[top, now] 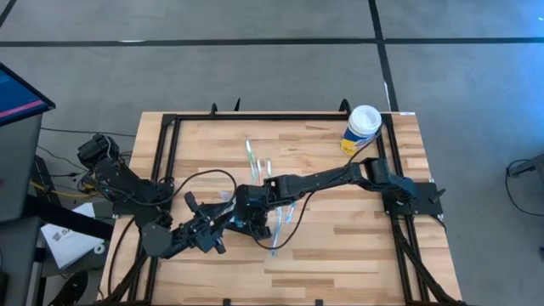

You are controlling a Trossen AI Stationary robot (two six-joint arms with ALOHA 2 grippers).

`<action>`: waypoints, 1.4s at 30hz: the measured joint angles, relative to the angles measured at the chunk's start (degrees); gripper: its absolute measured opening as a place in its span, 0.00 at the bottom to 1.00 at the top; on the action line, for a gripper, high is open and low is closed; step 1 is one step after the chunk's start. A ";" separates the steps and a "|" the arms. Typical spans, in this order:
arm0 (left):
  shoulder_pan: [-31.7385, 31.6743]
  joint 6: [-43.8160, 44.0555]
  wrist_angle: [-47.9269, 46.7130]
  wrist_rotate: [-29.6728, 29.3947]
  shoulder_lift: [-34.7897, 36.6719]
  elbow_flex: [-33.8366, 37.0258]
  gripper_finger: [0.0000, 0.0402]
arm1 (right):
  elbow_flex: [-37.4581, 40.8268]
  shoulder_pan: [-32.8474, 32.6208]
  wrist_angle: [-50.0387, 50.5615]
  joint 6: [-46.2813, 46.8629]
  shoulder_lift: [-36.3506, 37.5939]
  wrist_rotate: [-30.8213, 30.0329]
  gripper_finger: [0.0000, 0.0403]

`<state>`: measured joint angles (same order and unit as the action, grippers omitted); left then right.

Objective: Pick & Place toothbrushing station
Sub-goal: Put the blue mouthwash into the wire organizer

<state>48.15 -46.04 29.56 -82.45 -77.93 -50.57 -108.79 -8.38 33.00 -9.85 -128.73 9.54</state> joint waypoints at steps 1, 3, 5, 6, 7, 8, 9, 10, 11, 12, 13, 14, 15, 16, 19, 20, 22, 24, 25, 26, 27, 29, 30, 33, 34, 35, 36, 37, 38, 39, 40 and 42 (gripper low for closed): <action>0.02 0.00 -0.02 0.01 0.00 0.00 0.26 | 0.00 -0.01 0.27 0.02 0.05 -0.03 0.18; -0.01 0.00 0.00 0.01 0.00 0.00 0.26 | 0.00 0.00 0.41 -0.02 0.09 0.15 0.18; 0.02 0.00 -0.02 0.00 0.00 0.00 0.26 | 0.00 0.26 0.43 -0.04 0.09 0.50 0.18; 0.02 0.01 -0.01 0.01 0.00 0.00 0.26 | 0.00 0.33 0.45 -0.04 0.09 0.82 0.18; 0.00 0.00 -0.02 0.00 0.00 0.00 0.26 | 0.00 0.35 0.51 -0.02 0.09 1.00 0.18; -0.01 0.01 -0.02 0.00 0.00 0.00 0.26 | 0.00 0.35 0.56 0.01 0.09 1.01 0.18; 0.01 0.02 -0.02 -0.01 0.00 0.00 0.26 | 0.00 0.35 0.56 -0.01 0.09 0.99 0.18; 0.00 0.02 -0.04 -0.01 0.00 0.00 0.26 | 0.00 0.35 0.56 -0.01 0.09 0.99 0.18; 0.02 0.00 -0.09 0.01 0.00 0.00 0.26 | 0.00 0.35 0.56 -0.01 0.09 0.99 0.18; 0.02 0.02 -0.11 -0.01 0.00 0.00 0.26 | 0.00 0.35 0.56 -0.01 0.09 0.99 0.18; -0.01 0.02 -0.11 -0.01 0.00 0.00 0.26 | 0.02 0.35 0.56 -0.02 0.09 0.99 0.18; -0.01 0.02 -0.13 -0.01 0.00 0.00 0.26 | 0.02 0.35 0.56 -0.04 0.09 0.96 0.18; 0.02 0.00 -0.17 -0.01 0.00 0.00 0.26 | 0.02 0.35 0.55 -0.04 0.09 0.97 0.18; 0.02 0.02 -0.17 -0.01 0.00 0.00 0.26 | 0.04 0.35 0.54 -0.06 0.09 0.98 0.18; 0.02 0.02 -0.19 -0.01 0.00 0.00 0.26 | 0.04 0.35 0.52 -0.45 0.09 0.88 0.19; 0.00 0.02 -0.19 -0.01 0.00 0.00 0.26 | 0.04 0.35 0.48 -0.66 0.09 0.88 0.19; 0.02 0.02 -0.20 -0.01 0.00 0.00 0.26 | 0.06 0.35 0.27 -1.07 0.09 0.74 0.19; 0.01 0.02 -0.20 -0.01 0.00 0.00 0.26 | 0.11 0.33 -0.11 -1.78 0.08 0.63 0.19; 0.02 0.02 -0.20 -0.01 0.00 0.00 0.26 | 0.11 0.33 -0.22 -2.25 0.06 0.61 0.19; 0.01 0.02 -0.20 -0.01 0.00 0.00 0.26 | 0.11 0.33 -0.27 -2.65 0.04 0.59 0.19; 0.01 0.02 -0.20 -0.01 0.00 0.00 0.26 | 0.11 0.33 -0.29 -2.77 0.04 0.55 0.19; 0.01 0.02 -0.20 -0.01 0.00 0.00 0.26 | 0.11 0.33 -0.29 -3.22 0.04 0.47 0.19; 0.02 0.02 -0.20 -0.01 0.00 0.00 0.26 | 0.11 0.33 -0.31 -3.69 0.04 0.31 0.19; -0.01 0.02 -0.22 -0.01 0.00 0.00 0.26 | -0.76 0.33 0.85 -4.47 -0.03 -0.78 0.20; 0.00 0.02 -0.22 -0.01 0.00 0.00 0.26 | -1.23 0.33 1.65 -4.98 -0.04 -0.89 0.20; 0.00 0.02 -0.24 -0.01 0.00 0.00 0.26 | -1.55 0.33 2.03 -5.39 -0.04 -0.89 0.20; 0.01 0.02 -0.22 -0.01 0.00 0.00 0.26 | -1.64 0.33 1.93 -5.80 -0.04 -1.05 0.20; 0.02 0.02 -0.24 -0.01 0.00 0.00 0.26 | -1.64 0.33 1.96 -6.23 -0.04 -1.05 0.20; 0.02 0.02 -0.24 -0.01 0.00 0.00 0.26 | -1.64 0.33 2.10 -6.55 -0.04 -1.05 0.20; 0.01 0.02 -0.23 -0.01 0.00 0.00 0.26 | -1.64 0.33 2.23 -6.65 -0.04 -1.05 0.20; -0.01 0.02 -0.17 0.03 0.00 0.12 0.26 | -1.64 0.33 2.37 -6.66 -0.04 -1.03 0.20; 0.00 0.02 -0.11 0.01 0.00 0.93 0.26 | -1.66 0.33 2.67 -6.66 -0.04 -1.03 0.20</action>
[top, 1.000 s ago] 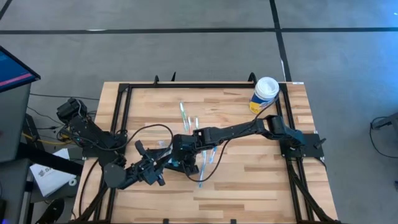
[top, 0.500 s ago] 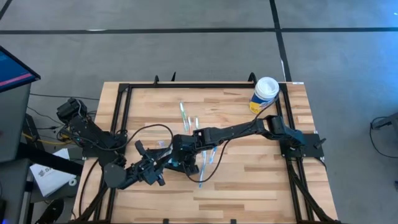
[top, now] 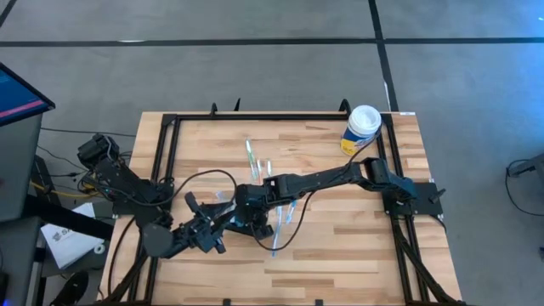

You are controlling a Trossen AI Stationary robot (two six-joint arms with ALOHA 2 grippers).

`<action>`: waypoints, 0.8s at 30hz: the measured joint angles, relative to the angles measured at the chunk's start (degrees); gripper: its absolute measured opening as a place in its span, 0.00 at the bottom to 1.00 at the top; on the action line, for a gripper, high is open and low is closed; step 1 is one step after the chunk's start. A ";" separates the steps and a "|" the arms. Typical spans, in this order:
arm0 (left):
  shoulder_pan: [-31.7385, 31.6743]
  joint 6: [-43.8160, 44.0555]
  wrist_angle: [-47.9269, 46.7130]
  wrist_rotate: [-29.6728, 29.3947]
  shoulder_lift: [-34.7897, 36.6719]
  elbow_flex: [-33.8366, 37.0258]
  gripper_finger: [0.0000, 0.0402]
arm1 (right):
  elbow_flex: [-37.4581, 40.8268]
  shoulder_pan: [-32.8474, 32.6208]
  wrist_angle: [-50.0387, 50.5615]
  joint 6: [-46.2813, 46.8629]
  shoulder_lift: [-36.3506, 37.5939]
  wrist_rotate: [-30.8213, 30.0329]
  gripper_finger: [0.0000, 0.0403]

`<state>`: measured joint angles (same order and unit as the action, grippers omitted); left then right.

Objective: Pick & Place toothbrushing station
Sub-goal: Put the blue mouthwash into the wire organizer

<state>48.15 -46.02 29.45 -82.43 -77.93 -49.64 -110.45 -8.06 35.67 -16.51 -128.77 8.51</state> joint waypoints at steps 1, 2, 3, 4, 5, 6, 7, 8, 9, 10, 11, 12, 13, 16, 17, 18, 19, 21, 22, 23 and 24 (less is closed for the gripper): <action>-0.01 0.00 -0.13 -0.02 -0.02 0.49 0.26 | -0.04 0.00 0.14 0.00 0.00 0.00 0.20; -0.01 0.00 -0.07 0.04 -0.02 0.91 0.26 | -0.07 0.00 0.34 -0.02 0.00 0.00 0.20; 0.01 0.01 0.06 0.01 -0.02 1.25 0.26 | -0.07 0.00 0.40 -0.02 0.00 0.00 0.20; 0.00 0.01 0.11 0.01 -0.02 1.53 0.26 | -0.07 0.00 0.42 -0.02 0.00 0.00 0.20; -0.01 0.02 0.09 -0.03 -0.02 1.76 0.26 | -0.07 0.00 0.45 -0.02 0.00 0.00 0.20; -0.01 0.00 0.05 -0.04 -0.02 1.84 0.26 | -0.07 0.00 0.47 -0.02 0.00 0.00 0.20; -0.01 0.00 0.14 -0.02 -0.02 1.85 0.26 | -0.07 0.00 0.49 -0.02 0.00 0.07 0.20; -0.01 0.02 0.35 -0.04 -0.02 1.85 0.26 | -0.07 0.00 0.51 -0.02 0.00 0.15 0.20; -0.01 0.00 0.37 -0.02 -0.02 1.85 0.26 | -0.07 0.00 0.52 -0.02 0.00 0.22 0.20; -0.01 0.00 0.35 -0.04 -0.02 1.85 0.26 | -0.07 -0.04 0.53 -0.02 0.00 0.29 0.20; -0.01 0.00 0.39 -0.02 -0.02 1.85 0.26 | -0.07 -0.06 0.53 -0.02 0.00 0.36 0.20; -0.01 0.01 0.52 -0.02 -0.02 1.85 0.26 | -0.07 -0.06 0.55 -0.02 0.00 0.38 0.20; -0.01 0.00 0.56 -0.02 -0.02 1.85 0.26 | -0.07 -0.06 0.55 -0.02 0.00 0.40 0.20; -0.01 0.00 0.58 -0.02 -0.02 1.85 0.26 | -0.07 -0.06 0.58 -0.02 0.00 0.40 0.20; -0.01 0.00 0.61 -0.02 -0.02 1.85 0.26 | -0.07 -0.06 0.58 -0.02 0.00 0.40 0.20; -0.01 0.00 0.59 -0.02 -0.02 1.85 0.26 | -0.07 -0.06 0.58 0.00 0.00 0.40 0.20; -0.01 0.00 0.60 -0.02 -0.02 1.85 0.26 | -0.07 -0.06 0.58 -0.02 0.00 0.40 0.20; -0.01 0.00 0.61 -0.02 -0.02 1.85 0.26 | -0.07 -0.06 0.58 0.00 0.00 0.42 0.20; -0.01 0.00 0.61 -0.02 -0.02 1.85 0.26 | -0.07 -0.06 0.58 0.00 0.01 0.42 0.20; -0.01 0.00 0.61 -0.02 -0.02 1.85 0.26 | -0.07 -0.06 0.58 0.00 0.02 0.42 0.20; -0.01 0.00 0.61 -0.02 -0.02 1.85 0.26 | -0.07 -0.06 0.58 0.00 0.02 0.42 0.20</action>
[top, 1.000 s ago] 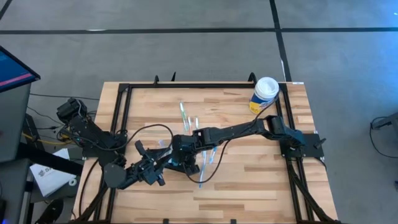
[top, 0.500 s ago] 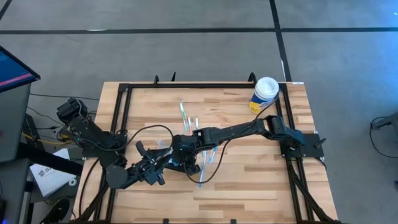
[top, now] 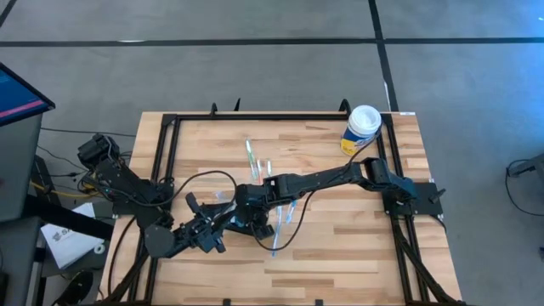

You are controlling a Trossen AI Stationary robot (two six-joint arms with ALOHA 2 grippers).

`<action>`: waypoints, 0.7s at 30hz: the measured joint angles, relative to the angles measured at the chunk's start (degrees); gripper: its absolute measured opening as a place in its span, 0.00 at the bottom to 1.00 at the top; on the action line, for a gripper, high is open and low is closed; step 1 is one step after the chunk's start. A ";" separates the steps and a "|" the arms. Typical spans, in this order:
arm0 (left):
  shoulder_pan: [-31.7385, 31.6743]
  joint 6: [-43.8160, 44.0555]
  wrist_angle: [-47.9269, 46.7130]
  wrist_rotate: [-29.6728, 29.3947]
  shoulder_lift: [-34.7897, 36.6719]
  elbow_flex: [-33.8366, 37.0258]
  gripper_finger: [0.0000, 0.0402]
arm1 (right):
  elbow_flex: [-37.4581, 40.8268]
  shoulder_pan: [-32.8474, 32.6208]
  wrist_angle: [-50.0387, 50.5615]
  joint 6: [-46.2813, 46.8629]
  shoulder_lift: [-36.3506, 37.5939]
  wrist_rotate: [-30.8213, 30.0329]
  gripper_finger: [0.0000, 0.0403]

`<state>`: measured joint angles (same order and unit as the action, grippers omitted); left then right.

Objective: Pick & Place toothbrushing station
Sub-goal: Put the blue mouthwash into the wire organizer

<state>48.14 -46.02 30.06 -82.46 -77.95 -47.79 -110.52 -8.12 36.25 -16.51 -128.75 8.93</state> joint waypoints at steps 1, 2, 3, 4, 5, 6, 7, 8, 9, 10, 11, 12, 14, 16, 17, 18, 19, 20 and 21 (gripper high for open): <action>0.00 0.00 0.00 0.00 0.00 0.00 0.26 | 0.00 0.00 0.00 0.00 0.00 0.00 0.20; 0.00 0.00 0.00 0.00 0.00 0.00 0.26 | 0.00 0.00 0.00 0.00 0.00 0.00 0.20; 0.00 0.00 0.00 0.00 0.00 0.00 0.26 | 0.00 0.00 0.00 0.00 0.00 0.02 0.20; 0.00 0.00 0.00 0.00 0.00 0.00 0.26 | 0.00 0.00 0.00 0.00 0.00 0.02 0.20; 0.00 0.00 -0.02 0.00 0.00 0.00 0.26 | 0.00 0.00 -0.02 0.00 0.00 0.02 0.20; 0.00 0.00 0.00 0.00 0.00 0.00 0.26 | 0.00 0.00 -0.05 0.00 0.00 0.02 0.20; 0.00 0.00 -0.02 0.00 0.00 0.00 0.26 | 0.00 0.00 -0.07 0.00 0.00 0.02 0.20; 0.00 0.00 -0.02 0.00 0.00 0.00 0.26 | 0.00 0.00 -0.09 0.00 0.00 0.04 0.20; 0.00 0.00 -0.01 0.00 0.00 0.00 0.26 | 0.00 0.00 -0.16 0.00 0.00 0.02 0.20; 0.00 0.00 -0.02 0.00 0.00 0.00 0.26 | 0.00 0.00 -0.23 0.00 0.00 0.03 0.20; 0.00 0.00 -0.02 0.00 0.00 0.00 0.26 | 0.00 0.00 -0.28 0.00 0.00 0.04 0.20; 0.00 0.00 -0.02 0.00 0.00 0.00 0.26 | 0.00 0.00 -0.31 0.00 0.00 0.04 0.20; 0.00 0.00 -0.02 0.00 0.00 0.00 0.26 | 0.00 0.00 -0.43 0.02 0.00 0.04 0.20; 0.00 0.00 -0.02 0.00 0.00 0.00 0.26 | 0.00 0.00 -0.48 0.02 0.00 0.07 0.20; 0.00 0.00 -0.02 0.01 0.00 0.00 0.26 | 0.00 0.00 -0.50 0.02 0.00 0.08 0.20; 0.00 0.00 -0.02 0.00 0.00 0.00 0.26 | 0.00 0.00 -0.50 0.02 0.00 0.12 0.21; 0.00 0.00 -0.02 0.00 0.00 0.00 0.26 | 0.00 0.00 -0.50 0.03 0.00 0.16 0.21; 0.00 0.00 -0.02 0.00 0.00 0.00 0.26 | 0.00 0.00 -0.50 0.30 0.00 0.17 0.22; 0.00 0.00 -0.02 0.00 0.00 0.00 0.26 | 0.00 0.00 -0.53 0.91 0.00 0.17 0.23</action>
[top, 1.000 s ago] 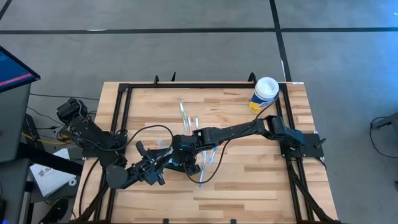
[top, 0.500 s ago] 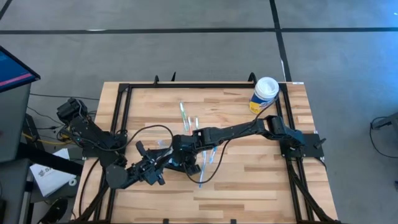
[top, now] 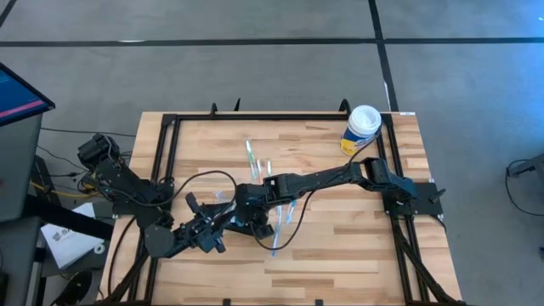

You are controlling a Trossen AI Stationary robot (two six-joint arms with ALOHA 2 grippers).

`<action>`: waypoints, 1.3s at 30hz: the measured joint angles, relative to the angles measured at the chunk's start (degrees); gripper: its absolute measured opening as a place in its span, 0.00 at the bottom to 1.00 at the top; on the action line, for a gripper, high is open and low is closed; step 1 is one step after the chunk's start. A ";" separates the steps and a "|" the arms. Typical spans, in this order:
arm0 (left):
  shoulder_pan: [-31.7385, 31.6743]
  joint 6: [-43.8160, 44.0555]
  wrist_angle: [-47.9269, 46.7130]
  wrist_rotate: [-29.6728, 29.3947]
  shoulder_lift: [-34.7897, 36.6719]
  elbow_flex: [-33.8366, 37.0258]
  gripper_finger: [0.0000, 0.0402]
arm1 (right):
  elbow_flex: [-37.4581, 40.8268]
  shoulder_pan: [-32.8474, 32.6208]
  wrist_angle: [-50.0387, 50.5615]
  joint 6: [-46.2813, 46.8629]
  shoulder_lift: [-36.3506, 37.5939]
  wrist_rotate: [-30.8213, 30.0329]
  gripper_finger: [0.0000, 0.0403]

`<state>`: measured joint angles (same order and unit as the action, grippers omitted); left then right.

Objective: Pick & Place toothbrushing station
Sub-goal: Put the blue mouthwash into the wire organizer, then put the right blue toothbrush into the wire organizer

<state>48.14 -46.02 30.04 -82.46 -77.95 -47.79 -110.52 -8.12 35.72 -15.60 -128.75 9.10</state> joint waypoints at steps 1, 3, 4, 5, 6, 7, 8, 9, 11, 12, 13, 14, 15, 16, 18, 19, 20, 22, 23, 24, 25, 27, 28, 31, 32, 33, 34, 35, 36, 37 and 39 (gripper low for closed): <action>0.00 0.00 0.00 0.00 0.00 0.00 0.26 | 0.00 0.01 -0.03 0.65 0.00 0.01 0.25; 0.00 0.00 0.00 0.00 0.00 0.00 0.26 | 0.00 0.13 0.35 1.10 0.00 0.01 0.28; 0.00 0.00 0.00 0.02 0.00 0.00 0.26 | 0.00 0.23 0.43 1.10 0.00 0.00 0.30; 0.00 0.00 0.00 0.02 0.00 0.00 0.26 | 0.00 0.33 0.47 1.08 0.02 0.00 0.31; 0.00 0.00 0.00 0.01 0.00 0.00 0.26 | -0.02 0.37 0.49 1.02 0.02 0.00 0.32; 0.00 0.00 0.01 0.01 0.00 0.00 0.26 | -0.02 0.37 0.49 0.82 0.02 0.00 0.32; 0.00 0.00 0.00 0.02 0.00 0.00 0.26 | -0.02 0.37 0.51 0.60 0.02 0.01 0.31; 0.00 0.00 0.00 0.01 0.00 0.00 0.26 | -0.02 0.37 0.53 0.54 0.02 0.00 0.30; 0.00 0.00 0.00 0.02 0.00 0.00 0.26 | -0.02 0.37 0.64 0.58 0.04 0.00 0.28; 0.00 0.00 0.00 0.02 0.00 0.00 0.26 | -0.03 0.36 0.75 0.54 0.07 0.00 0.26; 0.00 0.00 0.00 0.02 0.00 0.00 0.26 | -0.07 0.33 0.89 0.38 0.10 -0.01 0.24; 0.00 0.00 0.00 0.02 0.00 0.00 0.26 | -0.07 0.33 0.97 0.16 0.13 -0.03 0.21; 0.00 0.00 0.00 0.02 0.00 0.00 0.26 | -0.11 0.33 0.87 0.15 0.13 -0.07 0.19; 0.00 0.00 0.00 0.02 0.00 0.00 0.26 | -0.19 0.33 0.36 0.05 0.13 -0.02 0.16; 0.00 0.00 0.00 0.02 0.00 0.00 0.26 | -0.26 0.33 0.74 0.11 0.26 0.16 0.14; 0.00 0.00 0.00 0.02 0.00 0.00 0.26 | -0.25 0.33 0.67 0.14 0.26 0.22 0.13; 0.00 0.00 0.00 0.01 0.00 0.00 0.26 | -0.24 0.25 0.68 0.15 0.26 0.21 0.13; 0.00 0.00 0.00 0.02 0.00 0.00 0.26 | -0.24 0.10 0.77 0.54 0.26 0.18 0.12; 0.00 -0.02 0.00 0.02 0.00 0.00 0.26 | -0.22 -0.07 0.74 0.66 0.26 0.20 0.12; 0.00 -0.02 -0.01 0.02 0.00 0.00 0.26 | -0.22 -0.11 0.78 0.64 0.26 0.22 0.12; 0.00 -0.02 0.00 0.02 0.00 0.00 0.26 | -0.22 -0.11 0.82 0.64 0.26 0.22 0.12; 0.00 -0.08 -0.01 0.02 0.00 0.00 0.26 | -0.20 -0.18 0.86 0.64 0.26 0.20 0.12; 0.00 -0.10 0.00 0.02 0.00 0.00 0.26 | -0.20 -0.22 0.86 0.81 0.26 0.20 0.12; 0.00 -0.15 0.00 0.01 0.00 0.00 0.26 | -0.63 -0.44 0.96 2.33 0.19 0.15 0.12; 0.00 -0.16 0.00 0.00 0.00 0.00 0.26 | -1.02 -0.49 1.26 2.63 0.12 0.20 0.12; 0.00 -0.16 0.00 0.00 0.00 0.00 0.26 | -1.41 -0.58 1.52 2.79 0.04 0.45 0.12; 0.00 -0.17 -0.02 0.00 0.00 0.00 0.26 | -1.81 -0.64 1.77 2.76 0.00 1.03 0.12; 0.00 -0.17 -0.02 0.00 0.00 0.00 0.26 | -2.06 -0.77 1.76 2.78 0.00 1.17 0.12; 0.00 -0.17 0.00 0.00 0.00 0.00 0.26 | -2.30 -0.90 1.68 2.79 0.00 1.32 0.12; 0.00 -0.17 0.00 0.00 0.00 0.00 0.26 | -2.44 -1.00 1.52 2.98 0.00 1.47 0.12; 0.00 -0.20 0.00 0.00 0.00 0.00 0.26 | -2.67 -1.31 1.52 3.70 0.00 1.53 0.12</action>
<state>48.14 -46.22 30.04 -82.46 -77.95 -47.79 -113.19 -9.43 37.23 -11.90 -128.75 10.63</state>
